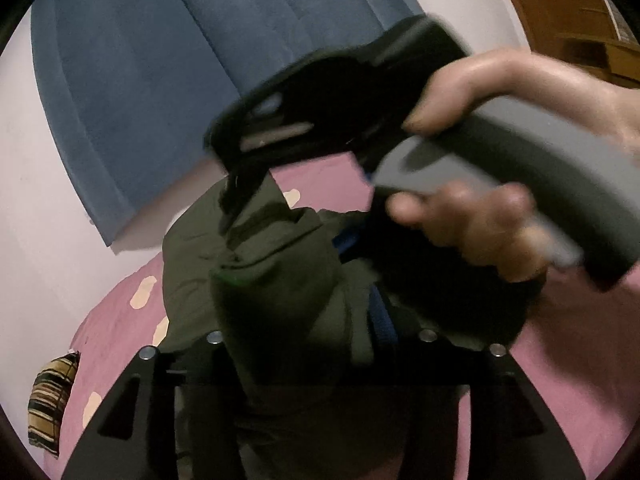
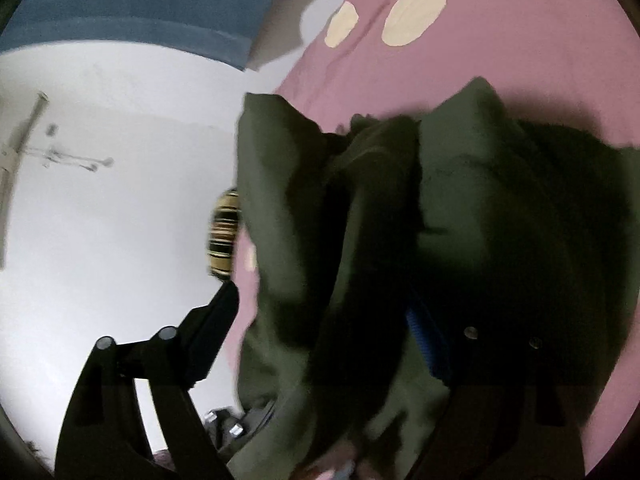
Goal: Fold small clothes
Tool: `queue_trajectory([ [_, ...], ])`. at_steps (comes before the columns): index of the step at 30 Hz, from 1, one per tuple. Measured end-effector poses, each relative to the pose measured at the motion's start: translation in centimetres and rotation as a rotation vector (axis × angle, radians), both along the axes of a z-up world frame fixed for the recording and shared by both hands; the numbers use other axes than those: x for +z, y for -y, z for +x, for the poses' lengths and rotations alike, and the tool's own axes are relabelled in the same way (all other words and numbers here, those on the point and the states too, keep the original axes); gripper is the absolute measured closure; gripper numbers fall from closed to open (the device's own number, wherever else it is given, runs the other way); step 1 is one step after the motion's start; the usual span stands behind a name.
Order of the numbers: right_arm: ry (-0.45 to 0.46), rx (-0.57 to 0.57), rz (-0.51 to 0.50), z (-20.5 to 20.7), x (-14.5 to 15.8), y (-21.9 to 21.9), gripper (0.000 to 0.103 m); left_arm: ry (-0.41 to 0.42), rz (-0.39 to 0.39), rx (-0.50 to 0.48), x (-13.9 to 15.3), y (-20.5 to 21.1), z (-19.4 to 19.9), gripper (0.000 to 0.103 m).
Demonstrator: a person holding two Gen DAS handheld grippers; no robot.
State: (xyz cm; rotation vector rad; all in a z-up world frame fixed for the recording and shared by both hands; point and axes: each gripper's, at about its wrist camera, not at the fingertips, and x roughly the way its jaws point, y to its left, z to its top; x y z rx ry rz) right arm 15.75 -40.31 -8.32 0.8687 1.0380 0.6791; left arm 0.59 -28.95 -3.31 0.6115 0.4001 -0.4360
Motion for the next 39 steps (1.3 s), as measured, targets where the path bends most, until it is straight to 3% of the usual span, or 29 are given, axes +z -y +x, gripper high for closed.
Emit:
queue_trajectory([
  [2,0.006,0.042,-0.012,0.4,0.2,-1.0,0.083,0.031,-0.003,-0.017,0.4,-0.8,-1.1,0.048],
  [5,0.031,0.027,-0.024,0.2,0.9,-1.2,0.089,0.068,-0.044,-0.039,1.1,-3.1,-3.3,0.036],
  [8,0.052,0.006,-0.02,0.0,1.5,-1.1,0.092,0.144,-0.068,-0.001,1.3,-6.4,-5.8,0.034],
  [11,0.061,-0.008,-0.017,-0.2,1.7,-1.1,0.093,0.167,-0.086,0.061,1.1,-9.2,-6.5,0.033],
  [14,0.067,-0.024,-0.009,-0.2,1.9,-0.9,0.094,0.093,-0.094,0.132,0.4,-10.6,-3.2,0.032],
  [17,0.081,-0.045,0.0,-0.6,2.5,-0.6,0.095,-0.05,-0.104,0.197,-0.6,-11.5,0.5,0.032],
  [21,0.123,-0.07,-0.021,-1.5,4.2,0.5,0.097,-0.083,-0.133,0.26,-0.6,-12.0,2.9,0.032],
  [24,0.134,-0.106,-0.039,-2.8,4.2,2.8,0.098,-0.156,-0.164,0.28,-1.2,-13.6,3.7,0.03],
  [29,0.04,-0.215,-0.037,-4.3,-0.5,7.1,0.099,-0.232,-0.174,0.245,-2.2,-13.6,3.9,0.029],
  [33,-0.028,-0.261,0.038,-4.7,-5.4,9.7,0.099,-0.239,-0.121,0.216,-3.0,-12.1,2.7,0.029],
  [35,-0.038,-0.25,0.089,-4.6,-6.4,10.0,0.098,-0.261,-0.118,0.225,-3.3,-12.2,3.1,0.029],
  [37,-0.041,-0.248,0.117,-5.0,-6.4,10.3,0.093,-0.281,-0.137,0.229,-3.3,-12.7,3.2,0.029],
  [39,-0.029,-0.25,0.105,-6.0,-5.3,10.2,0.078,-0.294,-0.148,0.236,-3.4,-13.1,3.6,0.029],
])
